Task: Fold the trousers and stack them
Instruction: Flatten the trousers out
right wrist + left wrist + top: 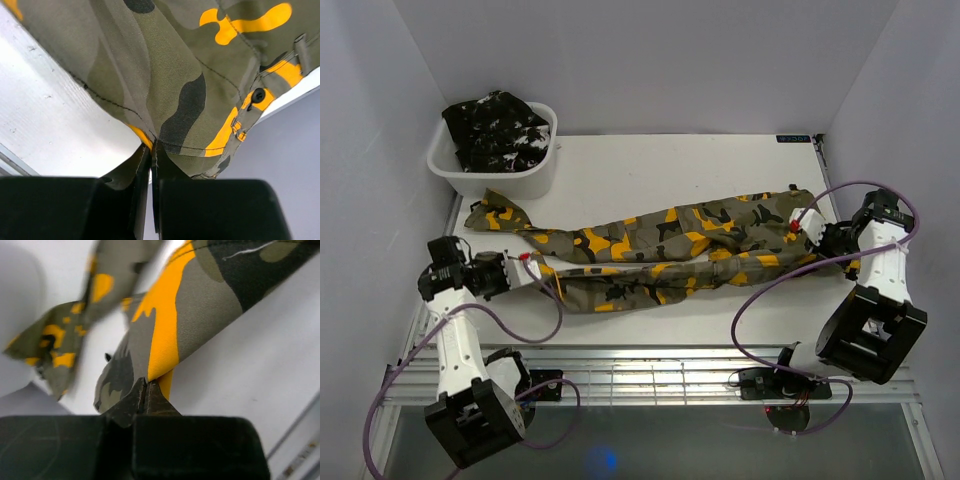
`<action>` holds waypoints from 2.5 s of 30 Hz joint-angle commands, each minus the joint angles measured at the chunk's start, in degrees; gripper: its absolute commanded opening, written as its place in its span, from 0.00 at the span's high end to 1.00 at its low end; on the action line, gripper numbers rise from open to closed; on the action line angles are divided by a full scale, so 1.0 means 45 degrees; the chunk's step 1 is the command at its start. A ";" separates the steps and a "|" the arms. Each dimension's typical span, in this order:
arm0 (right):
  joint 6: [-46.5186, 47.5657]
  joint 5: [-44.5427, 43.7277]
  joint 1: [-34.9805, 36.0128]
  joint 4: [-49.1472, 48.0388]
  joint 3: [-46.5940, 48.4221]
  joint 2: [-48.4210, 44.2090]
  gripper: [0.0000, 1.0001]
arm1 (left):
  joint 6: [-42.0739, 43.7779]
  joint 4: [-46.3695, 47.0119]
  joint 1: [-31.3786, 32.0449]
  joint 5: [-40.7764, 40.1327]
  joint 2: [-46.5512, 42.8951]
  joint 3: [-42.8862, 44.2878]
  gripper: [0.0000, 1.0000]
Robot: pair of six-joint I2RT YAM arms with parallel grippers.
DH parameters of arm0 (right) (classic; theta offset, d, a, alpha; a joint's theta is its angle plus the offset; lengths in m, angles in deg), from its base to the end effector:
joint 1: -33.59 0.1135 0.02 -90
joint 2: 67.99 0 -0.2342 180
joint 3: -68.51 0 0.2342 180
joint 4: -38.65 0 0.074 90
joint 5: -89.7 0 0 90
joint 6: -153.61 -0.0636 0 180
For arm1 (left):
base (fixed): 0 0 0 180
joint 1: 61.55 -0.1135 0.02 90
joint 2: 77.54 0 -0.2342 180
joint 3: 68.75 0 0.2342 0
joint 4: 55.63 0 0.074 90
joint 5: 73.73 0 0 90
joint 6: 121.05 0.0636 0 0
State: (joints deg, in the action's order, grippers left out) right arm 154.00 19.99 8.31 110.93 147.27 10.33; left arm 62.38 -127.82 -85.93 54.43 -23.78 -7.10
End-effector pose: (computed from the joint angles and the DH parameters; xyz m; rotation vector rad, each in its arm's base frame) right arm 0.2341 -0.0862 0.2177 -1.5035 2.2130 -0.1070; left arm 0.1686 0.0333 0.2228 1.4854 1.8320 0.0393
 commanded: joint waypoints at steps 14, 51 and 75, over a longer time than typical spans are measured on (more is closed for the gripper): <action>0.1163 -0.1520 -0.0223 -0.0398 -0.2211 -0.0628 0.92 | -0.2553 -0.3059 -0.0187 0.1324 0.2033 0.2753 0.42; -0.0730 -0.1092 -0.0203 -0.0399 -0.0595 0.1226 0.92 | -0.8535 0.3368 0.4950 -0.4905 1.1314 0.5958 1.00; -0.0106 -0.1365 -0.0301 0.0363 -0.0747 0.0759 0.92 | 0.1935 0.2256 -0.2178 -0.3830 0.3344 -0.2864 0.76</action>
State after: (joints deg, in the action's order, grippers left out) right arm 152.27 14.18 7.31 110.47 144.59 15.40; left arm 68.72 -120.14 -93.32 39.63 -10.17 -21.44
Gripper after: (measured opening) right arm 0.081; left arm 0.158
